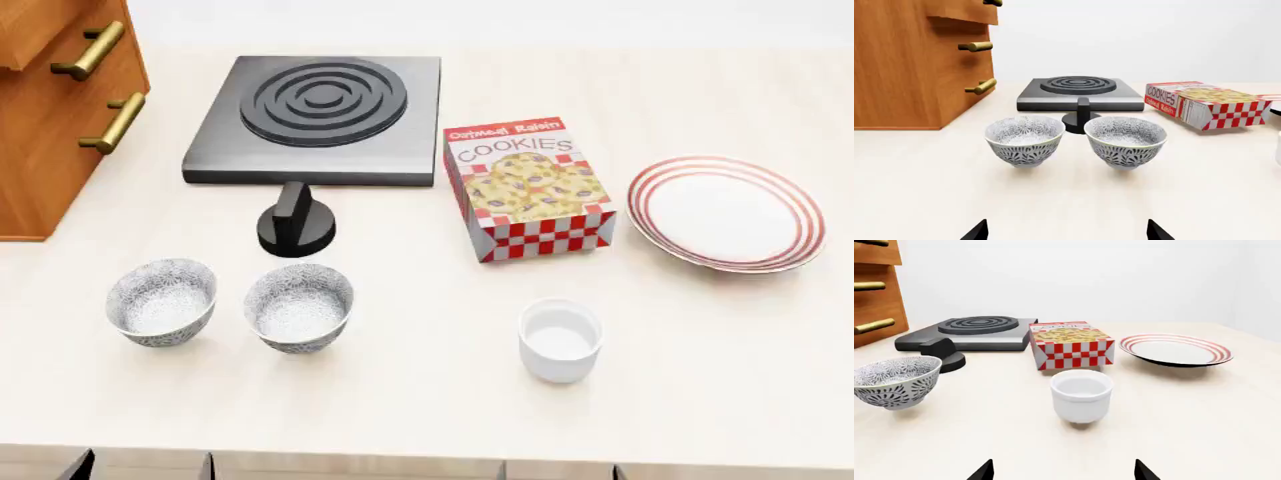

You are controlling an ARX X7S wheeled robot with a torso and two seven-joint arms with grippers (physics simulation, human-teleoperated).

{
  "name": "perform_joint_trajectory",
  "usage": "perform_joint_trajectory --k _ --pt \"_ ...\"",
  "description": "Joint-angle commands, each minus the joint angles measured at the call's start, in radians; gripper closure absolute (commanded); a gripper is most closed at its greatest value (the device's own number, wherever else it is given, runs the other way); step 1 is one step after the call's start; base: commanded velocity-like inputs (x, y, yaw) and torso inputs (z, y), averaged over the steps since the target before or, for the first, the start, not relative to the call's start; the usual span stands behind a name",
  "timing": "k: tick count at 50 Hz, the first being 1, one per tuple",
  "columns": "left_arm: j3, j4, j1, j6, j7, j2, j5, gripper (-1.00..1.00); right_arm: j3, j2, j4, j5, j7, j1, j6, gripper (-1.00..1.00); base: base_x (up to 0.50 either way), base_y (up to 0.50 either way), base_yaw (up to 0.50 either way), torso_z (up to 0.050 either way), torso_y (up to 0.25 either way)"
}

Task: Pick the akita bowl from table center and place it on the plate.

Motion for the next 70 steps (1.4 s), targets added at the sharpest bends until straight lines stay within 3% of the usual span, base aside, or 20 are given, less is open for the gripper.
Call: perform_joint_trajectory --k 1,2,26,34,42,56,70 --pt "-0.199 -1.128 -0.882 0.101 -1.564 -0.194 0.441 -1.0 0.255 0.373 0.456 1.143 0.186 0.455 0.51 -1.0 0.0 0.0 0.0 0.0 0.0" --pt "0.01 -0.032 -0.011 0.006 -0.017 -0.01 -0.004 -1.0 0.003 0.007 -0.007 0.029 0.028 0.006 0.004 -1.0 0.0 0.0 0.0 0.0 0.0" --pt "0.092 0.049 0.029 0.034 -0.056 -0.07 -0.068 -1.0 -0.051 0.062 -0.077 0.089 0.116 0.003 0.028 -1.0 0.0 0.0 0.0 0.0 0.0" --pt "0.103 0.197 0.06 0.01 -0.073 -0.092 -0.069 -1.0 -0.062 0.071 -0.192 0.117 0.135 -0.002 0.073 -1.0 0.0 0.0 0.0 0.0 0.0" --pt "0.085 0.453 0.078 -0.117 -0.111 -0.107 -0.103 -1.0 -0.038 0.092 -0.403 0.161 0.177 0.013 0.182 -1.0 0.0 0.0 0.0 0.0 0.0" --pt "0.065 0.716 0.071 -0.267 -0.144 -0.141 -0.189 -1.0 -0.004 0.132 -0.621 0.222 0.229 0.049 0.314 -1.0 0.0 0.0 0.0 0.0 0.0" --pt "0.07 0.744 0.071 -0.274 -0.156 -0.156 -0.216 -1.0 0.002 0.138 -0.649 0.273 0.231 0.046 0.296 -1.0 0.0 -0.06 0.0 0.0 0.0"
